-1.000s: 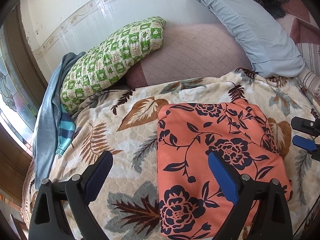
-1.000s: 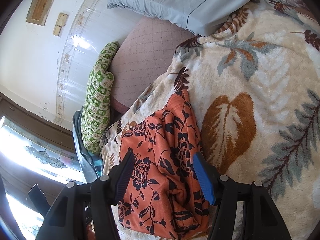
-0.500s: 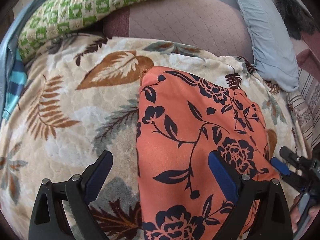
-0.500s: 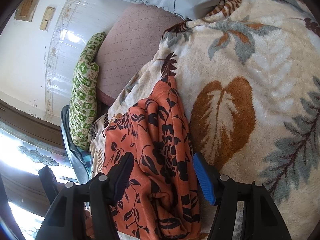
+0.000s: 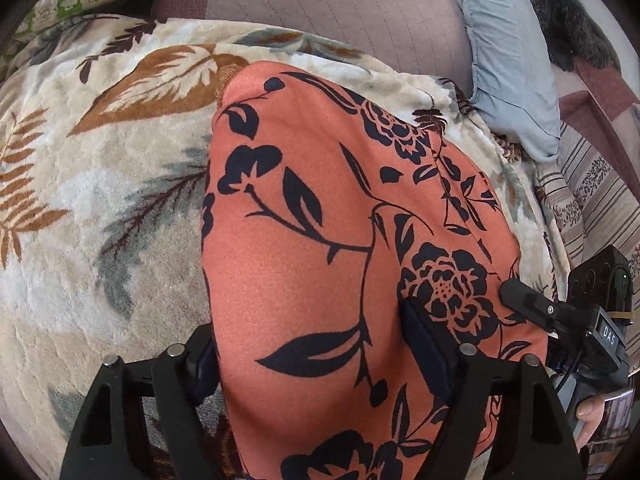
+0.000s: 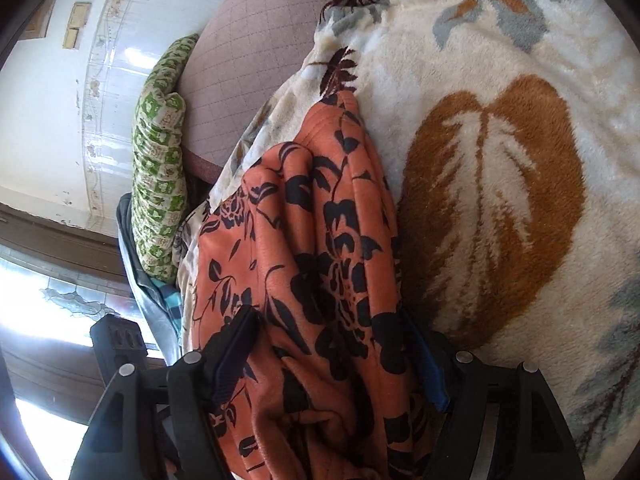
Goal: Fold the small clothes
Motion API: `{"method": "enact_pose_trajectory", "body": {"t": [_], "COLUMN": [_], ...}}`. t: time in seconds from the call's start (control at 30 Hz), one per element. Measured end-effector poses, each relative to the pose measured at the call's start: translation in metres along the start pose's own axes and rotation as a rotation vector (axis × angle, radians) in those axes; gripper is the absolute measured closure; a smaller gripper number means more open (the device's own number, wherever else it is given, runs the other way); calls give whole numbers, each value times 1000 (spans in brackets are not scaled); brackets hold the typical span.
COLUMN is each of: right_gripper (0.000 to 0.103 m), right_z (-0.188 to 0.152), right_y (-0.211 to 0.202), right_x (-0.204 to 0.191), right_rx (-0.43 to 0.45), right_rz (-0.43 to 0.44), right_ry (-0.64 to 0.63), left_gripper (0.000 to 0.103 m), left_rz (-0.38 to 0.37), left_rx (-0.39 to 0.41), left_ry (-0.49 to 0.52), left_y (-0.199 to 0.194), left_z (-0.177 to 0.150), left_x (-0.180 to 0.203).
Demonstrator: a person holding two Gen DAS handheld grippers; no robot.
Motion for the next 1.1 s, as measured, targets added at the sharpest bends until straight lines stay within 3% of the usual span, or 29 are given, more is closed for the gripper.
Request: {"method": "enact_pose_trajectory", "body": {"t": [0.07, 0.1, 0.17, 0.27, 0.4, 0.67, 0.77, 0.87, 0.9, 0.93, 0.97, 1.0, 1.03, 1.1], "right_gripper": [31, 37, 49, 58, 61, 62, 62, 62, 61, 54, 52, 43, 34, 34], "right_z": [-5, -7, -11, -13, -19, -47, -67, -85, -90, -93, -97, -101, -104, -102], "right_y": [3, 4, 4, -2, -11, -25, -19, -7, 0, 11, 25, 38, 47, 40], "right_x": [-10, -15, -22, -32, -57, -109, -119, -115, -110, -100, -85, -67, -51, -45], "right_rx": [4, 5, 14, 33, 64, 69, 51, 19, -6, -41, -92, -143, -170, -147], "right_rz": [-36, -66, -114, -136, -165, -46, -16, -41, -57, -71, -94, -142, -150, -57], "right_ry": [-57, -86, -127, -160, -237, -301, -300, -282, -264, -225, -172, -118, -74, -33], "left_gripper": [41, 47, 54, 64, 67, 67, 66, 60, 53, 48, 38, 18, 13, 10], "left_rz": [15, 23, 37, 64, 114, 173, 207, 224, 252, 287, 335, 367, 365, 325], "left_rx": [24, 32, 38, 48, 74, 149, 148, 101, 78, 50, 20, 16, 74, 90], "left_ry": [17, 26, 44, 70, 96, 100, 91, 44, 34, 28, 26, 20, -2, -45], "left_y": [-5, -7, -10, -17, -42, -125, -136, -122, -110, -95, -78, -66, -67, -79], "left_z": [0, 0, 1, 0, -3, -29, -45, -66, -72, -78, -85, -90, -93, -97], "left_x": [3, 4, 8, 16, 21, 4, -8, -29, -37, -47, -59, -71, -78, -81]}}
Point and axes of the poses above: each gripper's, at about its wrist camera, not at the fingertips, and y roughly the way its jaws point, x to its right, z to its top, the point moved 6 cm from there along y, roughly the way its jaws point, and after that the axes turned 5 degrees about -x, right-handed, at the moved point
